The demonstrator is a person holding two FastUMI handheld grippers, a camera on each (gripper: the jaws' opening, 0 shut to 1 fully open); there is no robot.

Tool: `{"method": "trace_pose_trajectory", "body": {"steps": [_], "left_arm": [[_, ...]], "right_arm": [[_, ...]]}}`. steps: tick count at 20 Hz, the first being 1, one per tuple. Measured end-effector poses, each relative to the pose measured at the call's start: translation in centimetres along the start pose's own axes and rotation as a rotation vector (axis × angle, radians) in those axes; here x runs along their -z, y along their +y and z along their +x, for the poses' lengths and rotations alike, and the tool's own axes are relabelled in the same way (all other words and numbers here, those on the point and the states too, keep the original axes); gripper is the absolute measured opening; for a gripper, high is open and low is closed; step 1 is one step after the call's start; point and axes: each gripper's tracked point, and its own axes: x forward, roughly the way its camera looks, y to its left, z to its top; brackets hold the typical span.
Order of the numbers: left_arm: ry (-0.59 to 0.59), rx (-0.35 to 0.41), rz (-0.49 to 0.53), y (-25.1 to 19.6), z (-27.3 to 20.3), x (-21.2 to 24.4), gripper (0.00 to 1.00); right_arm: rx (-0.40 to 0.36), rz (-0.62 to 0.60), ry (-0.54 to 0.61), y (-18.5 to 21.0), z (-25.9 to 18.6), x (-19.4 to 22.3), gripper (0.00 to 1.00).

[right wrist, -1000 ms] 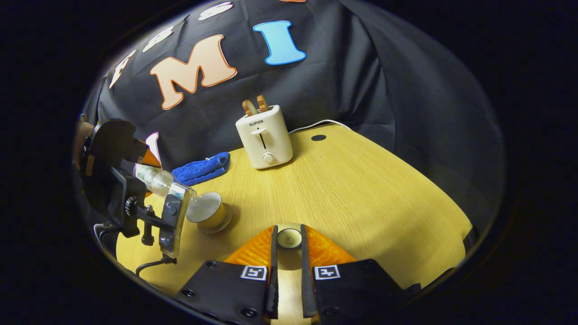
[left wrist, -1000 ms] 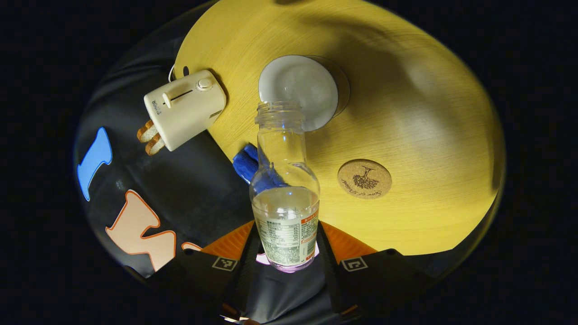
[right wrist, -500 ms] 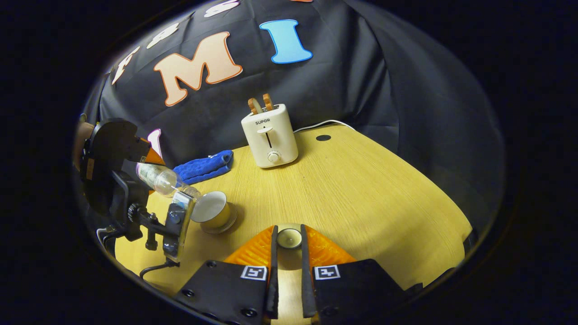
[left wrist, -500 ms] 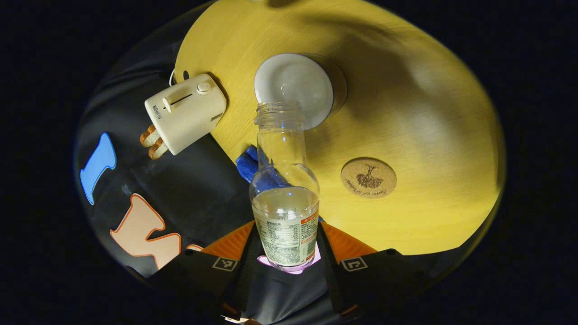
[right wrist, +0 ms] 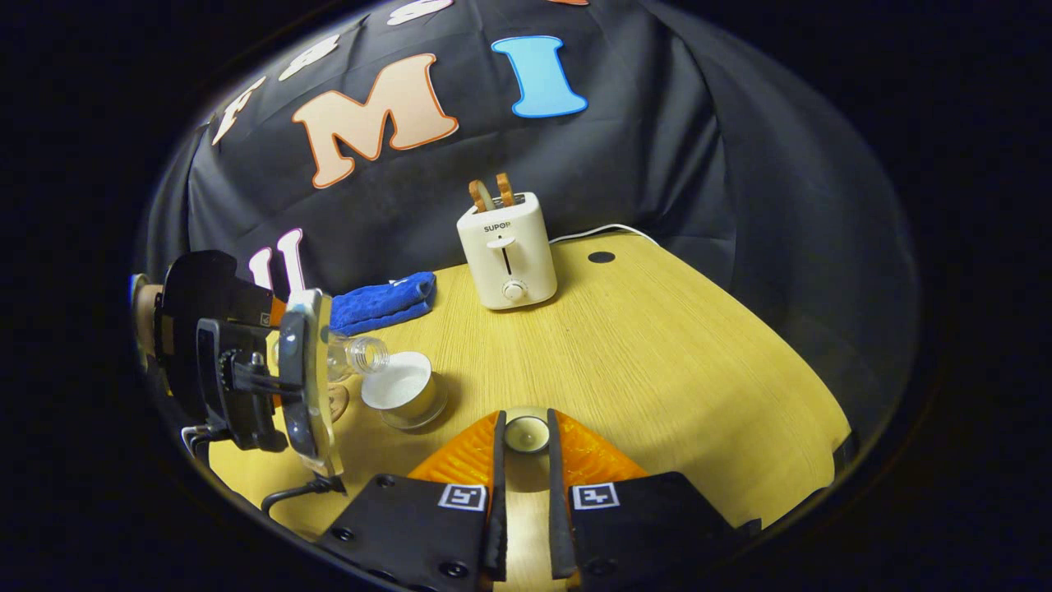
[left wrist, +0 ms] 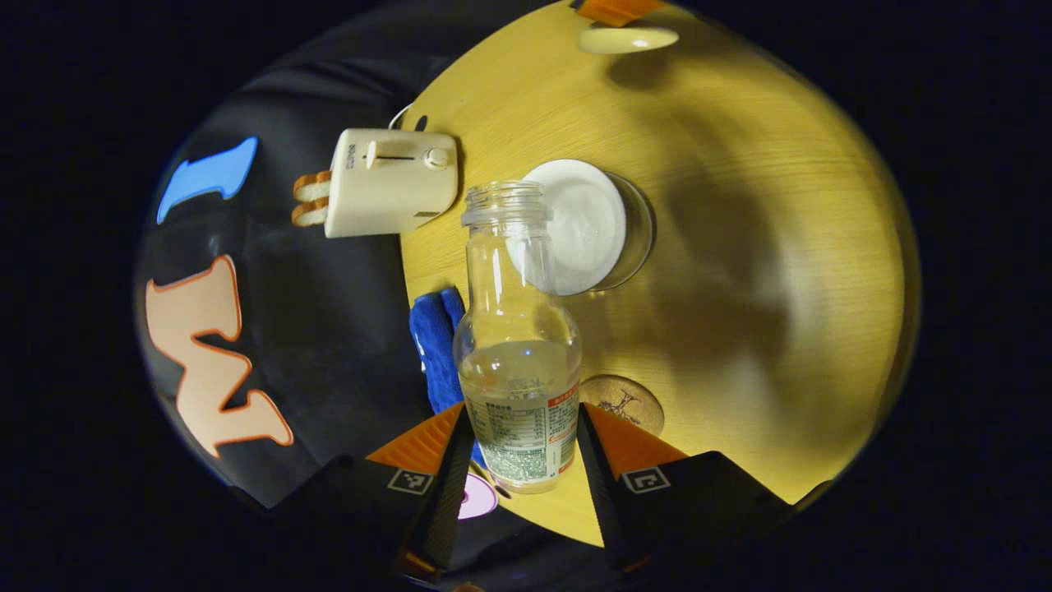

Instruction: Open the teacup lid with one hand, grasp the water bottle and pour water into the teacup with the other hand; after pouring, place the water bottle on the coaster and then close the teacup lid.

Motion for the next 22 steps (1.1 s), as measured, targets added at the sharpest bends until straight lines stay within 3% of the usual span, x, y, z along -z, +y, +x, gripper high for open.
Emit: {"method": "trace_pose_trajectory", "body": {"steps": [8,18,22], "left_arm": [[-0.086,-0.011,-0.34,-0.9,1.3,1.4,0.68],[-0.317,-0.098,-0.848,0.5,1.1,0.8,0.67],[-0.431,-0.113,-1.005,1.1,0.2,0.7,0.67]], "right_arm": [[0.002,-0.055,0.015,2.1,0.6,-1.4,0.24],[-0.017,-0.143,0.039,4.8,0.8,-1.9,0.24],[-0.021,-0.191,0.057,5.6,0.3,-1.7,0.24]]}}
